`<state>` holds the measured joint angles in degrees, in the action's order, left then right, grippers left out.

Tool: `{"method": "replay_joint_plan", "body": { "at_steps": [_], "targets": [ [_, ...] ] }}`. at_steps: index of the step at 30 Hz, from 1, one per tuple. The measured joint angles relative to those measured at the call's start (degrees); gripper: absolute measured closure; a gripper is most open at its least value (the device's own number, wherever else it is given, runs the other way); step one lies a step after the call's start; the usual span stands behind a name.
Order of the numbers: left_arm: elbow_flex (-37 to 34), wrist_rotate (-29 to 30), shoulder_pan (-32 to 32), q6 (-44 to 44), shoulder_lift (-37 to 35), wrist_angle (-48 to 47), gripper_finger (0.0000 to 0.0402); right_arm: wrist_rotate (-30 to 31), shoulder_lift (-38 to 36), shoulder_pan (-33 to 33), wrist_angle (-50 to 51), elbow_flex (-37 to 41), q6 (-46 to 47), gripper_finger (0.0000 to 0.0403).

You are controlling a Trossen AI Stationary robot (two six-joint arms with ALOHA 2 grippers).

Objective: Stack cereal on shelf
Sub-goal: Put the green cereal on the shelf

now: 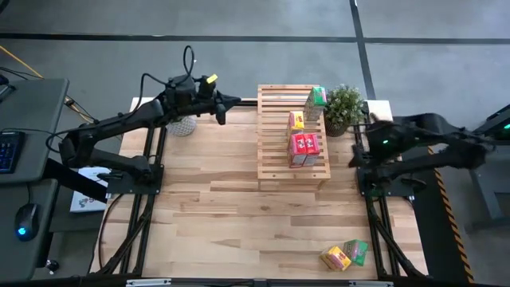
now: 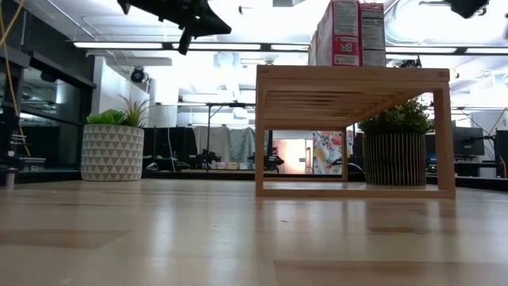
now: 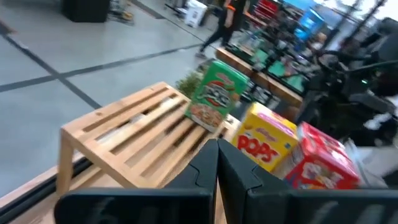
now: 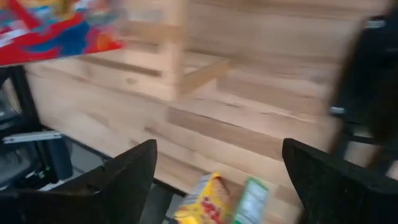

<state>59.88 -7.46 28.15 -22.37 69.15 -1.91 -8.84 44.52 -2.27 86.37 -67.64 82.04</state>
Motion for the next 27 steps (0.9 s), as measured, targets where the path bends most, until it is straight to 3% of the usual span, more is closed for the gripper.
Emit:
{"method": "replay_joint_plan", "body": {
  "at_steps": [3,6,11,19,27],
  "targets": [
    [0.01,-4.63,1.16,1.57,0.02,-0.49,0.0401,1.2,6.1,6.45,-10.13,0.0,2.44,0.0064],
    [0.02,-7.3,2.1,3.39,0.01,-1.87,0.0401,-1.96,13.01,12.35,-16.83,-0.89,3.56,0.0064],
    [0.02,-11.03,4.22,6.55,0.04,-4.73,0.0401,-5.35,22.07,24.87,-13.16,-6.27,16.72,0.0064],
    [0.02,-13.67,7.01,9.04,0.05,-5.55,0.0401,-3.12,32.16,46.49,-12.29,-11.43,51.61,0.0064],
    [0.04,-14.33,9.17,9.03,0.06,-5.16,0.0401,-10.99,41.64,53.09,-11.58,-11.47,56.43,0.0064]
  ]
}}
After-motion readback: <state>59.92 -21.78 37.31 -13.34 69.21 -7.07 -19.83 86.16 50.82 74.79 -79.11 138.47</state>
